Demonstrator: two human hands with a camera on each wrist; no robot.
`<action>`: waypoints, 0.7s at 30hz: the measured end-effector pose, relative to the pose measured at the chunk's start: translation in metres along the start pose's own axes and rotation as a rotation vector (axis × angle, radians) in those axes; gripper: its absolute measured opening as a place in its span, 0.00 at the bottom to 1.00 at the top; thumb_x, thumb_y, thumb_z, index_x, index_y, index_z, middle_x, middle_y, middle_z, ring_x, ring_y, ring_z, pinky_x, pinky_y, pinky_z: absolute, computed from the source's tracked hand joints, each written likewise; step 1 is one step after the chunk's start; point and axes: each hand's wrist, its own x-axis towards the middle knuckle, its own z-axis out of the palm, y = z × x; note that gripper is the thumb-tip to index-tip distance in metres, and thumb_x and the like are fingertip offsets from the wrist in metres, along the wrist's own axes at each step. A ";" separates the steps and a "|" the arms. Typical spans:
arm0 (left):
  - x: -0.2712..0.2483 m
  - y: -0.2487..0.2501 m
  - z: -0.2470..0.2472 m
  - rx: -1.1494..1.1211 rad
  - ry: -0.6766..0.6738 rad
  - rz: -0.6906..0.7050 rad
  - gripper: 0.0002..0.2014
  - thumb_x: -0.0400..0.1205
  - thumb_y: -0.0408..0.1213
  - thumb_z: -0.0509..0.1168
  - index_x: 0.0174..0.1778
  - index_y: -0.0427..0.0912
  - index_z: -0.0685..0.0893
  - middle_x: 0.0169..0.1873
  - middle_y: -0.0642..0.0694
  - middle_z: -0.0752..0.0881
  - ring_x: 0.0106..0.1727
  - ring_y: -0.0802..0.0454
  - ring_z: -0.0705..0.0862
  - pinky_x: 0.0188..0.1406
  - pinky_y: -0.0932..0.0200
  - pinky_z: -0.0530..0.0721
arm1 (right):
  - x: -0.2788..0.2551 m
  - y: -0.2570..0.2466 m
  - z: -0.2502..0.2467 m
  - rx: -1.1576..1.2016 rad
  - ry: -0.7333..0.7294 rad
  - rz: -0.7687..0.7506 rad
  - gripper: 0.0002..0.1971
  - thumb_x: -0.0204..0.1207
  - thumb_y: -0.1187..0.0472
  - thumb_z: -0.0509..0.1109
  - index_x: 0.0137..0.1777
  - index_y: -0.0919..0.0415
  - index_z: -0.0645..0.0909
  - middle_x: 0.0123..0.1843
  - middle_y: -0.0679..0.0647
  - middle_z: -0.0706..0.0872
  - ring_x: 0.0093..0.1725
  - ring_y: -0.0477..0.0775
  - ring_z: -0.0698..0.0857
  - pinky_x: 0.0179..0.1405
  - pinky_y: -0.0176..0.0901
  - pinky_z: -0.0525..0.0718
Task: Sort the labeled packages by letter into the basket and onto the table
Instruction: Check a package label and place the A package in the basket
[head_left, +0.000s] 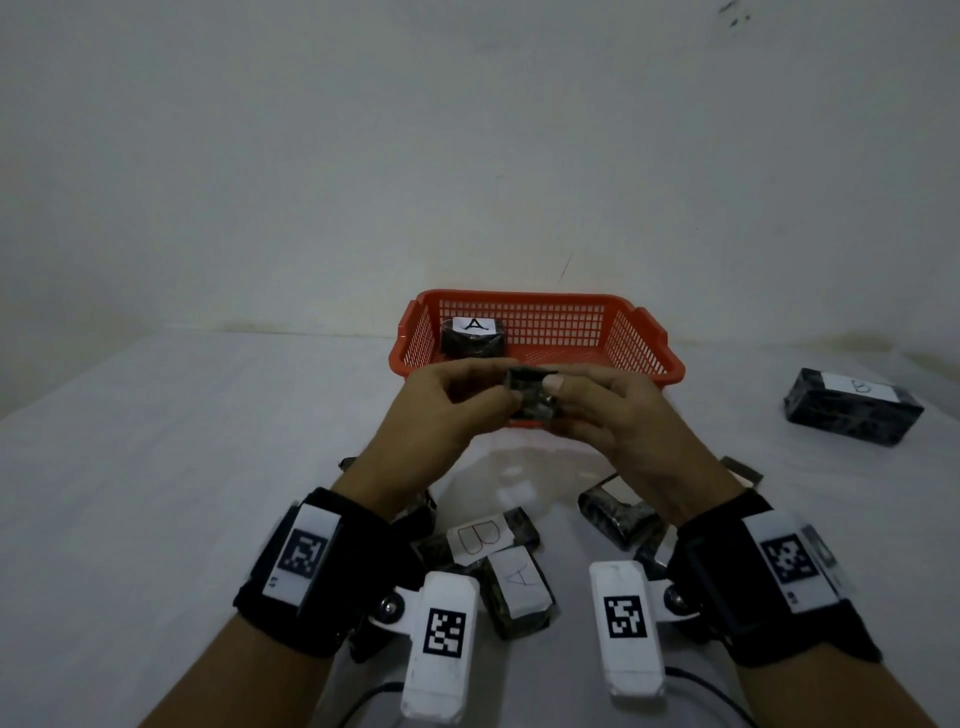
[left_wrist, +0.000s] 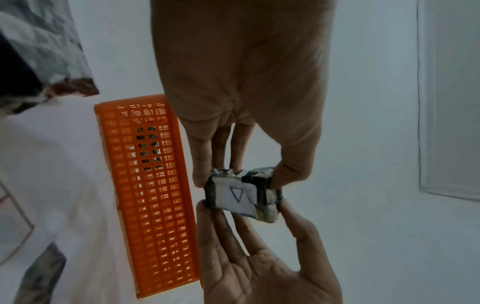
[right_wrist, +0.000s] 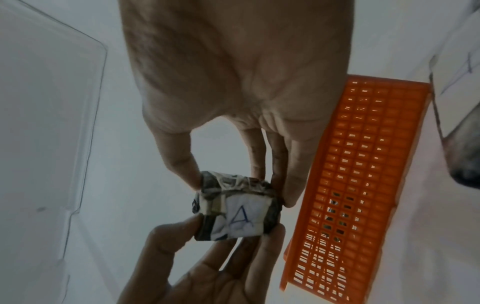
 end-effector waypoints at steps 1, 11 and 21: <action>0.000 -0.001 -0.001 0.004 -0.001 -0.005 0.14 0.84 0.31 0.67 0.63 0.49 0.88 0.54 0.52 0.94 0.57 0.57 0.92 0.61 0.57 0.90 | 0.000 0.000 0.001 -0.005 0.010 0.004 0.13 0.81 0.62 0.74 0.64 0.65 0.89 0.58 0.61 0.95 0.61 0.60 0.94 0.65 0.52 0.90; 0.000 0.002 -0.002 -0.101 -0.011 -0.014 0.15 0.84 0.33 0.69 0.67 0.41 0.87 0.57 0.47 0.93 0.61 0.52 0.91 0.61 0.56 0.90 | 0.001 0.001 0.002 0.023 0.017 0.006 0.27 0.67 0.56 0.81 0.65 0.66 0.87 0.60 0.63 0.94 0.62 0.61 0.93 0.71 0.60 0.87; -0.001 0.002 -0.002 -0.038 0.040 0.031 0.25 0.77 0.28 0.77 0.71 0.44 0.83 0.63 0.50 0.90 0.65 0.55 0.89 0.67 0.44 0.87 | -0.004 -0.010 0.005 0.115 -0.059 0.048 0.22 0.73 0.53 0.75 0.66 0.61 0.87 0.60 0.59 0.95 0.60 0.59 0.94 0.60 0.48 0.92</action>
